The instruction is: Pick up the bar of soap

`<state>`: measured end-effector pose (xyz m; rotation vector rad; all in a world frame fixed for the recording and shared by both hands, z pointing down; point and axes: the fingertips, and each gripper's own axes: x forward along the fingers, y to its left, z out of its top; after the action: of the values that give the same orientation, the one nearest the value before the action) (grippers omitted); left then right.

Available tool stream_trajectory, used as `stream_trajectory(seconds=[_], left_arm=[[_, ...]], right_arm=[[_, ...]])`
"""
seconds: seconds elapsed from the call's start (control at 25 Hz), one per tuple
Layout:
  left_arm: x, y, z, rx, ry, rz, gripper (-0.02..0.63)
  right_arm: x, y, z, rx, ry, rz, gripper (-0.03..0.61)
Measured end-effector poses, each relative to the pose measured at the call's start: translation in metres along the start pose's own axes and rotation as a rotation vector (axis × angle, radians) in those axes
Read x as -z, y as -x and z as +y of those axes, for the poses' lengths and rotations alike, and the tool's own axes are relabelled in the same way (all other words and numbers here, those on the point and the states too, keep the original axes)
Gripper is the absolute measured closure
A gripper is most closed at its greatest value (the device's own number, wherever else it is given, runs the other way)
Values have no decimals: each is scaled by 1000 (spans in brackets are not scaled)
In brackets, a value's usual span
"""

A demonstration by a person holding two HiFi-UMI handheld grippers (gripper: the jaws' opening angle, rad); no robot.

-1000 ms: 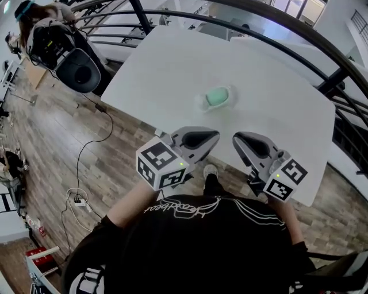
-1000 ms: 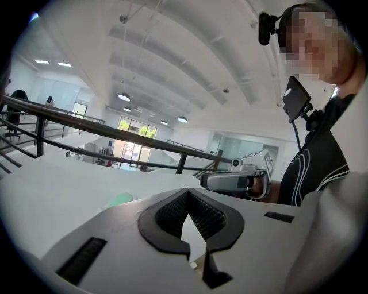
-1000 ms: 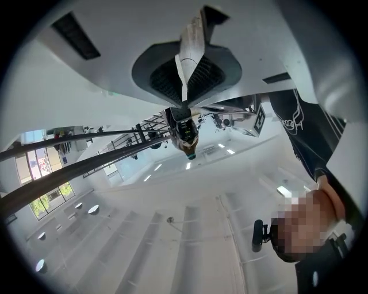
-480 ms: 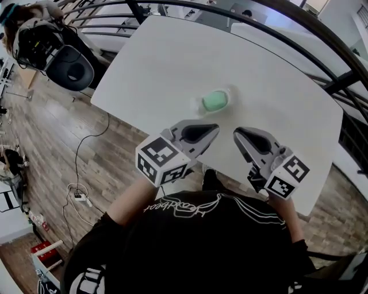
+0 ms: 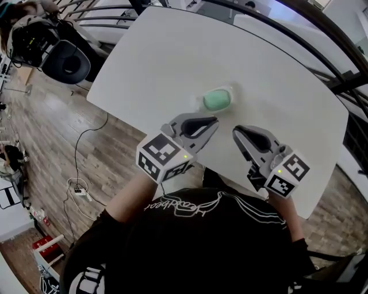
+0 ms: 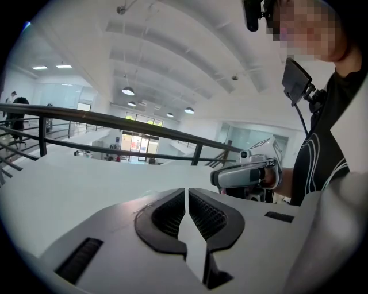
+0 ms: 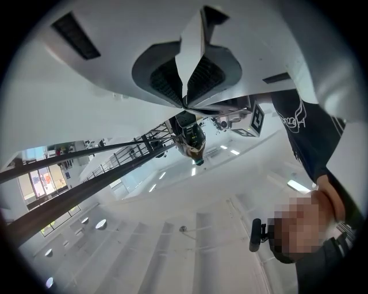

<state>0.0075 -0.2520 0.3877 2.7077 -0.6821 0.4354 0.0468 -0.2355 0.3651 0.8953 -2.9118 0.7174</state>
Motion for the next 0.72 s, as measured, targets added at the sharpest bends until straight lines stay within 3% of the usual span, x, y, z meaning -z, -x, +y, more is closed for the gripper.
stream_trajectory(seconds=[0.2,0.72], left_arm=[[0,-10,11,-2,-22,19,563],[14,-41,41,-14,-199,144,403]], right_arm=[[1,0,-11,6,-14,4,548],[5,-4,-39,29,-37,12,548]])
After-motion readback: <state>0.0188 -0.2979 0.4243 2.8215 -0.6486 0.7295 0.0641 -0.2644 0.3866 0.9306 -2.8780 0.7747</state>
